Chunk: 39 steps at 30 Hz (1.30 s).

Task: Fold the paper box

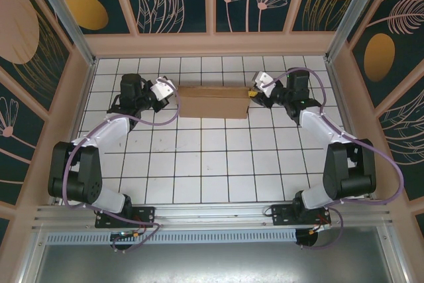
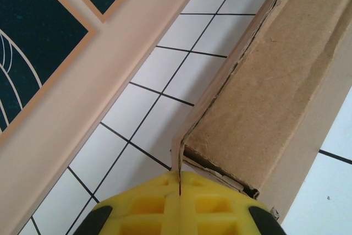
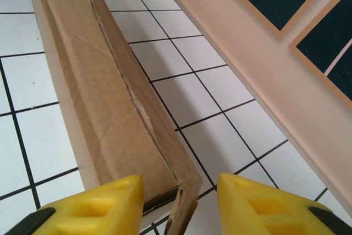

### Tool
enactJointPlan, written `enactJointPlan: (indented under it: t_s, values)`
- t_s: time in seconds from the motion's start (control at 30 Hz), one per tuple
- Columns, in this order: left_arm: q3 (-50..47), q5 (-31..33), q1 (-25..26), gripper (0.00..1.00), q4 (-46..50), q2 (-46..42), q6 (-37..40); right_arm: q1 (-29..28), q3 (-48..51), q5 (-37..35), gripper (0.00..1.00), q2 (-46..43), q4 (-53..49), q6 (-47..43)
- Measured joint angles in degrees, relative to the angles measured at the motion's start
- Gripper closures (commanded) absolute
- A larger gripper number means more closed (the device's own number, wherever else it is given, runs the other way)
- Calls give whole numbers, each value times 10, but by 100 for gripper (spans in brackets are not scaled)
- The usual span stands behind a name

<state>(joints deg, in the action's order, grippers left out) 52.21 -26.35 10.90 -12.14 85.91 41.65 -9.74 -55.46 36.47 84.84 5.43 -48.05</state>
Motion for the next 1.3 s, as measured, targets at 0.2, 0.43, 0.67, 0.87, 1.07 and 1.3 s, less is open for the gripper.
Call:
enactJointPlan:
  t_s: [0.2, 0.43, 0.67, 0.87, 1.07, 1.3]
  values:
    - [0, 0, 0, 100, 3, 0, 0, 0, 1, -23, 76, 0, 4, 9]
    - [6, 0, 1, 100, 7, 4, 0, 3, 15, -41, 84, 0, 12, 12]
    - [11, 3, 2, 100, 14, 7, 0, 3, 21, -44, 99, 0, 15, 18]
    - [25, 11, 11, 100, 34, 9, -22, -1, 21, -56, 100, 0, 16, 40]
    - [91, 6, 30, 100, 98, 31, -97, -43, 11, -145, 100, 0, 8, 104]
    - [111, -1, 35, 100, 144, 40, -236, -69, -25, -228, 100, 0, -40, 210]
